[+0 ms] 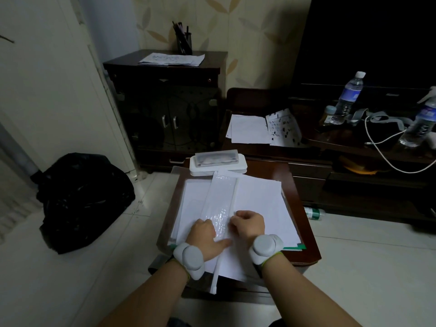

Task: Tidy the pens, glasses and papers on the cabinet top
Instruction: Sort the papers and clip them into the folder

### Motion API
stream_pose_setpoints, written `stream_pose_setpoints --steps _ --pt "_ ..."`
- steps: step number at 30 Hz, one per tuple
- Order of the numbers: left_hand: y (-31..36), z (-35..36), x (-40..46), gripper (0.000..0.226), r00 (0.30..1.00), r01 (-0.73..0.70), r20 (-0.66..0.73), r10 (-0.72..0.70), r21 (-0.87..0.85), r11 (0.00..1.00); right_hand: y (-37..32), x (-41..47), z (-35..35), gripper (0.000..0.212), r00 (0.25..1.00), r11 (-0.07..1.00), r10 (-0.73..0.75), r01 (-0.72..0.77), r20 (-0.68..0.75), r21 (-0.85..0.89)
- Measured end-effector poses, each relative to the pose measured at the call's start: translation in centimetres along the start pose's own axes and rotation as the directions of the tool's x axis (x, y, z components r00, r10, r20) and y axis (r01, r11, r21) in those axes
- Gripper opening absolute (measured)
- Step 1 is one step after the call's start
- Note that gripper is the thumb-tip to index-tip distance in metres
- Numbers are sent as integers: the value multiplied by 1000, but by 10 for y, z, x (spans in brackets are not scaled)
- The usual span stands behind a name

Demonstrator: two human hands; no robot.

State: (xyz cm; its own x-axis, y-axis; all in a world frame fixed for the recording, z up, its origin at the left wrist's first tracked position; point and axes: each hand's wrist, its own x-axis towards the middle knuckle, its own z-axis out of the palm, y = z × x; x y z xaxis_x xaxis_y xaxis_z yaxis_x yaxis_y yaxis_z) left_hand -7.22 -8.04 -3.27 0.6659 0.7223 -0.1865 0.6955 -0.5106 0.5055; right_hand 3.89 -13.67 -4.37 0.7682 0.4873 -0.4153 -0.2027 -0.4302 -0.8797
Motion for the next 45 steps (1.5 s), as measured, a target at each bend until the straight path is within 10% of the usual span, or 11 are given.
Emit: stream_pose_setpoints --steps 22,45 --pt "1 -5 4 31 999 -10 33 10 -14 1000 -1 -5 10 33 999 986 -41 38 -14 -165" --pt "-11 0 10 31 1000 -11 -5 10 -218 976 1 -9 -1 18 981 994 -48 28 186 109"
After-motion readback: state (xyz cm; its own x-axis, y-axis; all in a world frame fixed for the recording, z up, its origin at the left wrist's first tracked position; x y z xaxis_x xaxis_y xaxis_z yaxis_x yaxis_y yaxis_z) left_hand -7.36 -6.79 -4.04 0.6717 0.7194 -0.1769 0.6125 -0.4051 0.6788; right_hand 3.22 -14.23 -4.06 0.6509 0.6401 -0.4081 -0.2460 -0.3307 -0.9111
